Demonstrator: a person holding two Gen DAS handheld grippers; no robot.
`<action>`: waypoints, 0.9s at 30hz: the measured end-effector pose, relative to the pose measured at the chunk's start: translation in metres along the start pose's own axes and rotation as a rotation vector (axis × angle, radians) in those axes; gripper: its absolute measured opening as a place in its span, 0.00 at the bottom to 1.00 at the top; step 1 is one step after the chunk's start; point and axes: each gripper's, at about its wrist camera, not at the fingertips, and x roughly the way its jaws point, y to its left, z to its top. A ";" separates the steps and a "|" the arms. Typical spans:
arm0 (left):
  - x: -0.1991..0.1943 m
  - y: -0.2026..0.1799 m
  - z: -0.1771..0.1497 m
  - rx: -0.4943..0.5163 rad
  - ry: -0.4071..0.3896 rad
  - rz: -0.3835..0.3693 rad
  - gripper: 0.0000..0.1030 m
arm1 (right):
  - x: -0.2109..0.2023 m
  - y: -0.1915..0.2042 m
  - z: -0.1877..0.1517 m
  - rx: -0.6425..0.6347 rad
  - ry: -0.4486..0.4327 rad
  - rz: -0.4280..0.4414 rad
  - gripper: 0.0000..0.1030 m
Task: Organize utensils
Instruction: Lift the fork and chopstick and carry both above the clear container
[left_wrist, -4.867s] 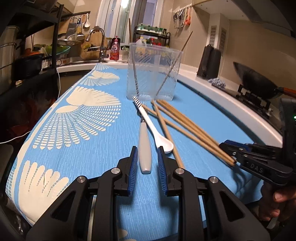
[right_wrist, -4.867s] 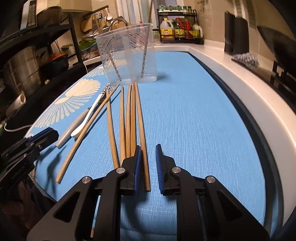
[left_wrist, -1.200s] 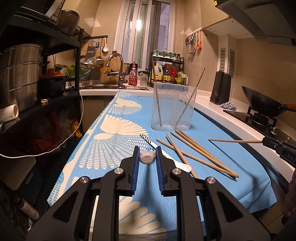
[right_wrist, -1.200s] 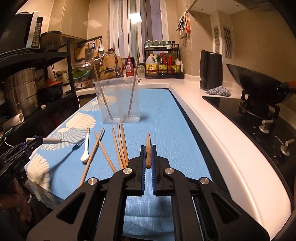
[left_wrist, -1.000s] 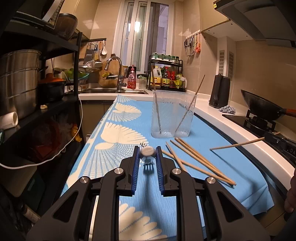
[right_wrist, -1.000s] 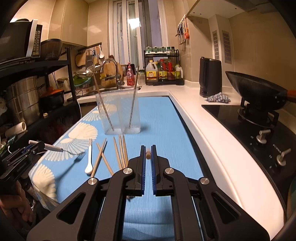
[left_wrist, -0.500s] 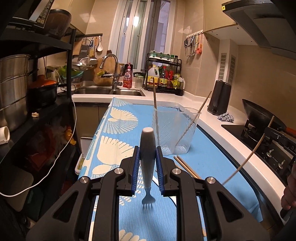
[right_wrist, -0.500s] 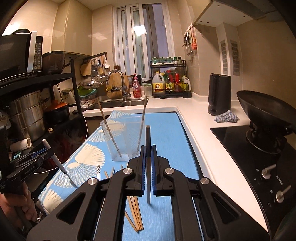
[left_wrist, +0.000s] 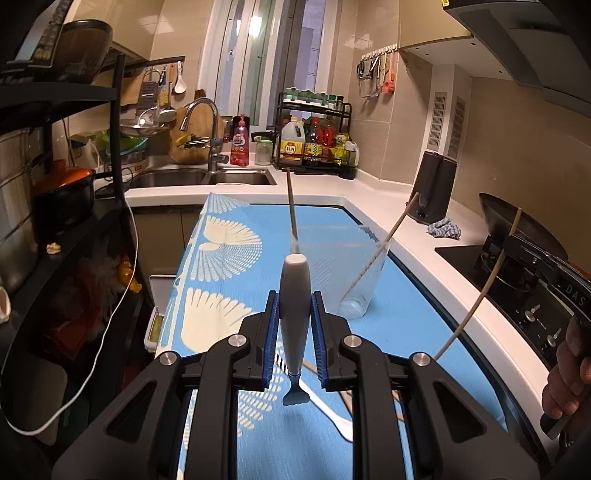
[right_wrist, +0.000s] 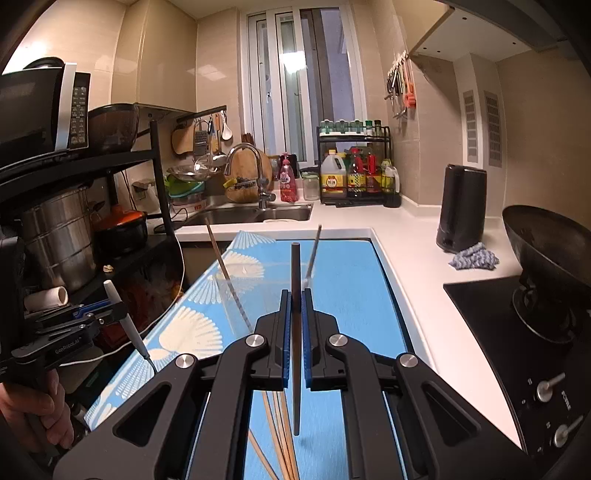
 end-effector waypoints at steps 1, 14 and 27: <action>0.001 -0.002 0.005 0.004 -0.002 -0.004 0.17 | 0.002 0.001 0.006 0.000 -0.006 0.005 0.05; 0.018 -0.023 0.124 0.032 -0.120 -0.110 0.17 | 0.032 0.021 0.115 -0.024 -0.185 0.045 0.05; 0.112 -0.039 0.118 0.092 -0.056 -0.099 0.17 | 0.124 0.003 0.089 0.016 -0.127 0.004 0.05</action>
